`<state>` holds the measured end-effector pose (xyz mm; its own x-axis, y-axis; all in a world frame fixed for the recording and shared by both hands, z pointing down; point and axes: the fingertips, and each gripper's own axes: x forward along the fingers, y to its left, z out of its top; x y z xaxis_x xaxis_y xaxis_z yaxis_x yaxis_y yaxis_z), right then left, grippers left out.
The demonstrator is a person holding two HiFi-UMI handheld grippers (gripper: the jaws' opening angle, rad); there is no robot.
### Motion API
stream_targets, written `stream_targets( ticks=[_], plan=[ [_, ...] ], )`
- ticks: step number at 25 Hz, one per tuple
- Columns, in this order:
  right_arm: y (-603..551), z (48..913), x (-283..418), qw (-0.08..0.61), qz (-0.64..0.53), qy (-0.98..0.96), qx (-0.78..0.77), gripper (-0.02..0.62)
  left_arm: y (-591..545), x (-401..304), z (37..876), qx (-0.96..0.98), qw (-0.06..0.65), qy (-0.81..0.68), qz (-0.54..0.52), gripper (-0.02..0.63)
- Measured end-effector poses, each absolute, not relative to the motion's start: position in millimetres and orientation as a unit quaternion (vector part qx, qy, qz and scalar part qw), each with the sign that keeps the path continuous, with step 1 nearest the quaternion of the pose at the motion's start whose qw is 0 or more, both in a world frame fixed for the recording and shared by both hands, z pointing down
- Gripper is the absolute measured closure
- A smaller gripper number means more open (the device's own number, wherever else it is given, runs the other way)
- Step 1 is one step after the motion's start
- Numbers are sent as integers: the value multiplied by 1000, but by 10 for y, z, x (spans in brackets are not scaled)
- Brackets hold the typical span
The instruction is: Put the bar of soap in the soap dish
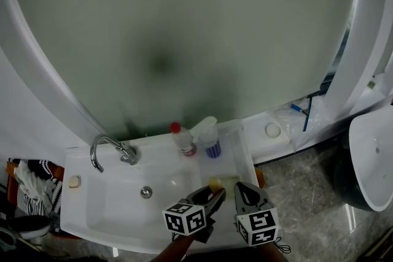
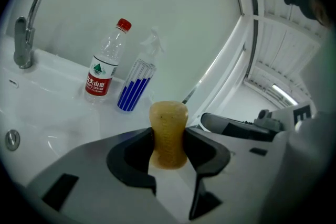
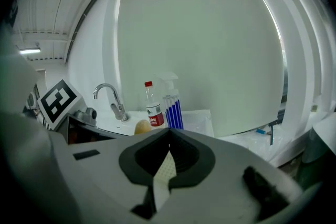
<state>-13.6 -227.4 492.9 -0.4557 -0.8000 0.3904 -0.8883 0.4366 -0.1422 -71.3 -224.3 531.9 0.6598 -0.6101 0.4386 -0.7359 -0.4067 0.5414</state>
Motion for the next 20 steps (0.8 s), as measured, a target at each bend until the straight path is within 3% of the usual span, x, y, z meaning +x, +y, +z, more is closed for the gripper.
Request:
stream_targets(
  ticks=[20],
  plan=[
    [-2457,5054,-43,131,188,-847,479,584,-2481,-638,5604,851,238,-379,274,422]
  ],
)
